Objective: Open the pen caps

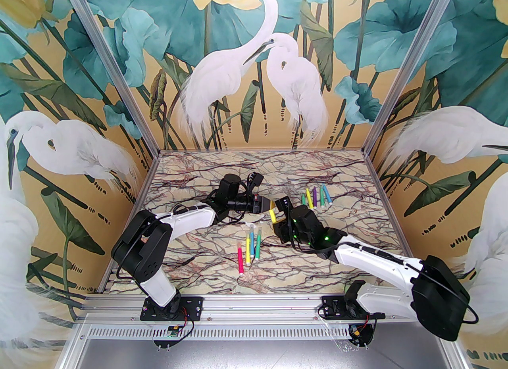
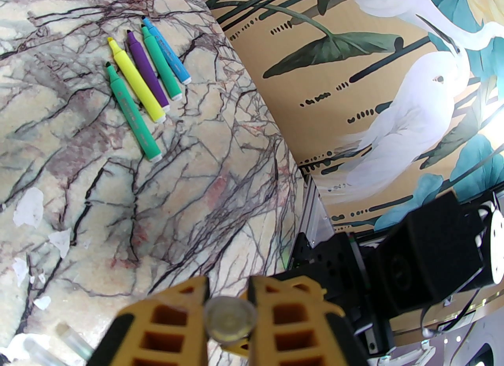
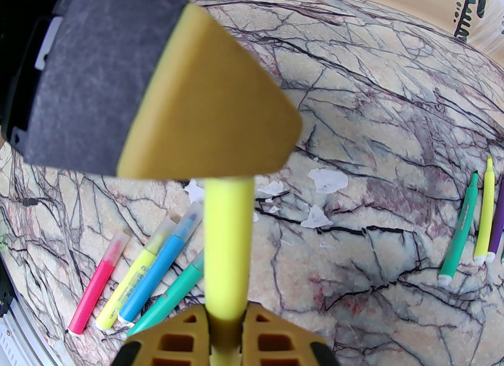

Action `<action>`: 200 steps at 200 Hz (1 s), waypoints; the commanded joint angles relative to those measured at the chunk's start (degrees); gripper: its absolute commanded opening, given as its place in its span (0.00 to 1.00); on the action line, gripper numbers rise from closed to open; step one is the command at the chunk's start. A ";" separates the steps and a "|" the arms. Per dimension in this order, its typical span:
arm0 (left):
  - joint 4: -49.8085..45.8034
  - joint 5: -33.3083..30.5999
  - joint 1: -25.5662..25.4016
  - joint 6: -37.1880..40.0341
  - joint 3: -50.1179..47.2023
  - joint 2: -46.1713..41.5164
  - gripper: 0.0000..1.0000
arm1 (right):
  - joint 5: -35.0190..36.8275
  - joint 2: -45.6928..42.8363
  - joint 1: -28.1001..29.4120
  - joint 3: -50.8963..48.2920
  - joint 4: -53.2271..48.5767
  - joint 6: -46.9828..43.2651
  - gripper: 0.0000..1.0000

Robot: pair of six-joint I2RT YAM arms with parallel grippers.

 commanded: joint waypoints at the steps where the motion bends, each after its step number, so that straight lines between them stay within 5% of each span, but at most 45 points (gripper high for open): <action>1: 0.00 2.28 -0.31 0.14 2.27 1.32 0.13 | 0.45 0.42 0.49 0.92 1.86 -0.23 0.27; 53: 0.17 3.77 -0.23 -0.30 3.15 1.73 0.08 | 2.82 4.50 0.44 2.29 4.63 0.48 0.35; 200: -6.60 -1.96 0.17 2.09 4.98 1.84 0.00 | 1.64 3.58 0.36 0.67 4.88 -0.02 0.00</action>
